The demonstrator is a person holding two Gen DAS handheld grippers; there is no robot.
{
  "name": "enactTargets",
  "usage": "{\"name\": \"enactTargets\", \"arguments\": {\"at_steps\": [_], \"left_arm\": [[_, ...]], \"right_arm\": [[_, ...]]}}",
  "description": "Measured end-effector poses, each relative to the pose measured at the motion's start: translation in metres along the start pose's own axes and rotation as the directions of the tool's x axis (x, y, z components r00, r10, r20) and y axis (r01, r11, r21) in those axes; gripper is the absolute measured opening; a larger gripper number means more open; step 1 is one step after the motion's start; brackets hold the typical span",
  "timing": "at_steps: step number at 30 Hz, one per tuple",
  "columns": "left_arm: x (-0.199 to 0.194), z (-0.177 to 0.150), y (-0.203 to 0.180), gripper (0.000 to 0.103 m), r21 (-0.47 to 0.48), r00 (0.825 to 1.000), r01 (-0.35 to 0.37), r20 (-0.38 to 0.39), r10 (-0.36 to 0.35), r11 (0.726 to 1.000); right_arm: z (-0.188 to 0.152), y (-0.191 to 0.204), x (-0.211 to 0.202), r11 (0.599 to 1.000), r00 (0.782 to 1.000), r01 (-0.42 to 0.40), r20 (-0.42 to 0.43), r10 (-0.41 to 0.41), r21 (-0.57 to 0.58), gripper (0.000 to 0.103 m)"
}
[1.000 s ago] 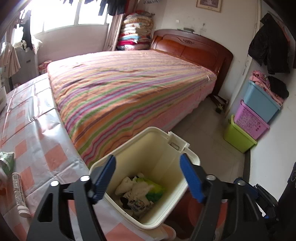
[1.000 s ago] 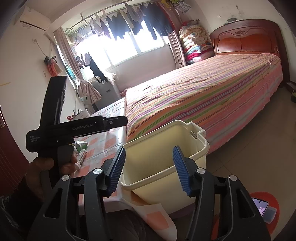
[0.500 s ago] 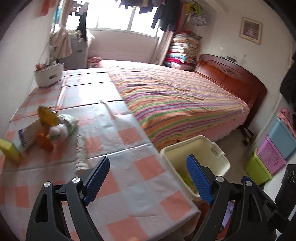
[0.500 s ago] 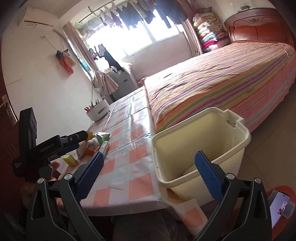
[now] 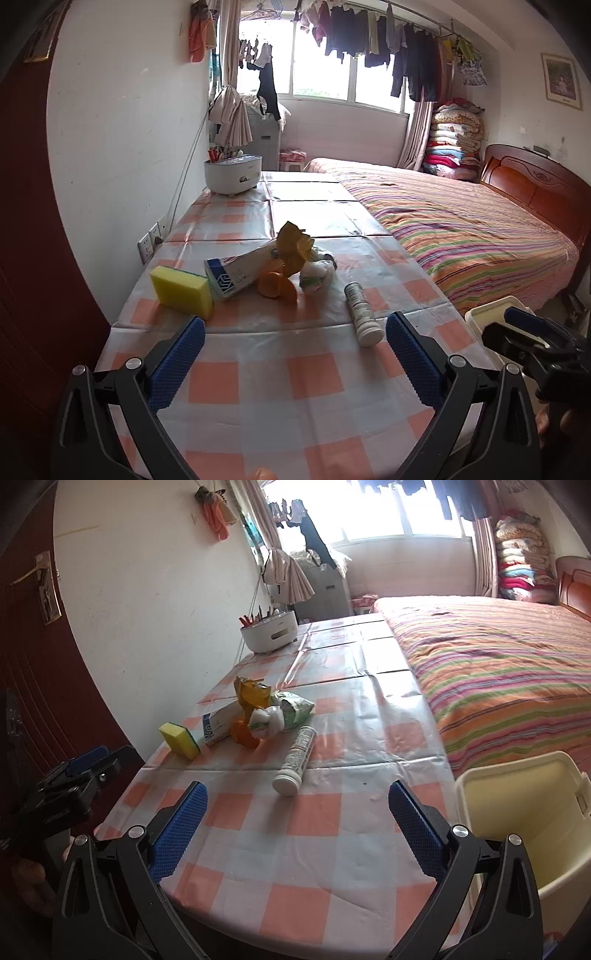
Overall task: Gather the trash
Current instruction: 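Move both grippers back to the table, right toward the white spray can, then close the right gripper around the white spray can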
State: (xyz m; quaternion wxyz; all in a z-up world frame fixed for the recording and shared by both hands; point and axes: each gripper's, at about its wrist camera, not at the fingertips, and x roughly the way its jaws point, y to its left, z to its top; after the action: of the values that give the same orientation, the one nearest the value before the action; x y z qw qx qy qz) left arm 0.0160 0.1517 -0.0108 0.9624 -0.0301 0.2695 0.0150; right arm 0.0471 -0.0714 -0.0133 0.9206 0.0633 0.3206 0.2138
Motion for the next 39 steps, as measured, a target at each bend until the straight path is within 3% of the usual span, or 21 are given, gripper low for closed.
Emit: {"name": "enactTargets", "arguments": {"at_steps": [8,17,22,28,35,39], "left_arm": [[-0.003,-0.011,0.036,0.096,-0.068,0.999,-0.022,-0.031,0.020,0.997],[-0.009,-0.017,0.048,0.095,-0.103,0.999,-0.018,-0.043,0.014,0.995],[-0.009,-0.018,0.054,0.096,-0.119,0.999,-0.023,-0.052,0.017,0.993],[-0.011,-0.017,0.060,0.095,-0.149,0.998,-0.021,-0.059,0.012,0.989],[-0.012,-0.009,0.058,0.096,-0.140,0.999,-0.015,-0.051,0.008,0.990],[-0.008,-0.001,0.053,0.096,-0.134,0.999,-0.005,-0.047,-0.002,0.991]], "right_arm": [[0.002,0.007,0.053,0.999,0.996,0.007,-0.091,-0.010,-0.032,0.097],[0.017,0.006,0.103,0.996,0.981,0.081,-0.176,-0.084,-0.022,0.095],[0.021,0.002,0.141,0.995,0.956,0.102,-0.279,-0.093,0.016,0.078],[0.024,0.004,0.165,0.992,0.928,0.128,-0.356,-0.111,0.024,0.069],[0.022,-0.001,0.181,0.987,0.907,0.157,-0.398,-0.138,0.017,0.056],[0.021,-0.004,0.182,0.986,0.908,0.166,-0.392,-0.150,0.006,0.043]]}}
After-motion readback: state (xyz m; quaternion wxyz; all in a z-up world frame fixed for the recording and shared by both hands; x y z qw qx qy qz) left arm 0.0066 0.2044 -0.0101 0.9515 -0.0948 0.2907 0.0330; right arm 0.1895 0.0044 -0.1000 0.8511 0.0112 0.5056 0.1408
